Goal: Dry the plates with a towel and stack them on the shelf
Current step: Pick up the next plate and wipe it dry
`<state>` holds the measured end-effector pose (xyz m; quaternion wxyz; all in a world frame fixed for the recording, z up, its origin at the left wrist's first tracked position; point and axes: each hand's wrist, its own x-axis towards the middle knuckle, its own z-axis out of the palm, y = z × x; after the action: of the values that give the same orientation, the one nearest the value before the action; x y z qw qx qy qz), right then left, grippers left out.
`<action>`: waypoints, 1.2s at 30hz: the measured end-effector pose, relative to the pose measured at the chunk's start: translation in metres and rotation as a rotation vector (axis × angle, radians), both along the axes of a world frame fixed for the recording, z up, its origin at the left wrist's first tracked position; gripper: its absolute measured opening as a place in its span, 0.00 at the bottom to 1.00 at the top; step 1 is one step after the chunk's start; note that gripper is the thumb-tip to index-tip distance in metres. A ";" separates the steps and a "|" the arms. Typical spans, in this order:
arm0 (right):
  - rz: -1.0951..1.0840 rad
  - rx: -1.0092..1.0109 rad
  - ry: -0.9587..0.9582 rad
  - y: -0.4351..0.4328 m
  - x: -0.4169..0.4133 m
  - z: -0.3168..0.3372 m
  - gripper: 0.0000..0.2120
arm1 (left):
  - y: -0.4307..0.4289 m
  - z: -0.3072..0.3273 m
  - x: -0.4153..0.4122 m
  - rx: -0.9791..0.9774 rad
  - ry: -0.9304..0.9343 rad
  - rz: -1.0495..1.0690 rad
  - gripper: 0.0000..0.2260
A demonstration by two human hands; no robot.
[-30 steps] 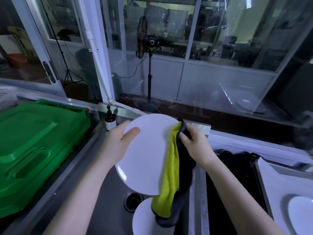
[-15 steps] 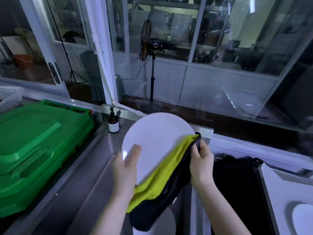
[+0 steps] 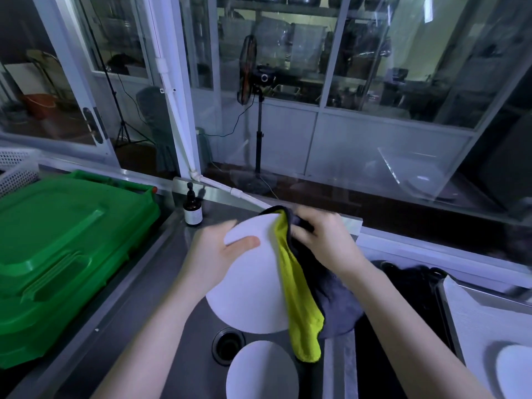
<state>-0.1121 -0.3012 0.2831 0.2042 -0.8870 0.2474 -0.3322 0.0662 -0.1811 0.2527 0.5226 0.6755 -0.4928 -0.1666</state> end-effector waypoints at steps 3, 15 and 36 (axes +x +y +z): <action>-0.117 0.238 -0.184 0.001 -0.018 -0.029 0.14 | 0.006 -0.004 0.001 -0.029 0.211 0.141 0.14; -0.001 0.197 -0.040 0.000 -0.005 -0.012 0.14 | -0.004 0.018 0.015 0.171 -0.060 -0.059 0.19; -0.118 0.192 -0.152 -0.006 -0.009 -0.001 0.14 | 0.014 -0.011 0.003 -0.021 0.308 0.077 0.06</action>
<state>-0.1210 -0.3074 0.2822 0.2861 -0.8196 0.3137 -0.3848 0.0688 -0.1668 0.2417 0.6050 0.6547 -0.3825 -0.2430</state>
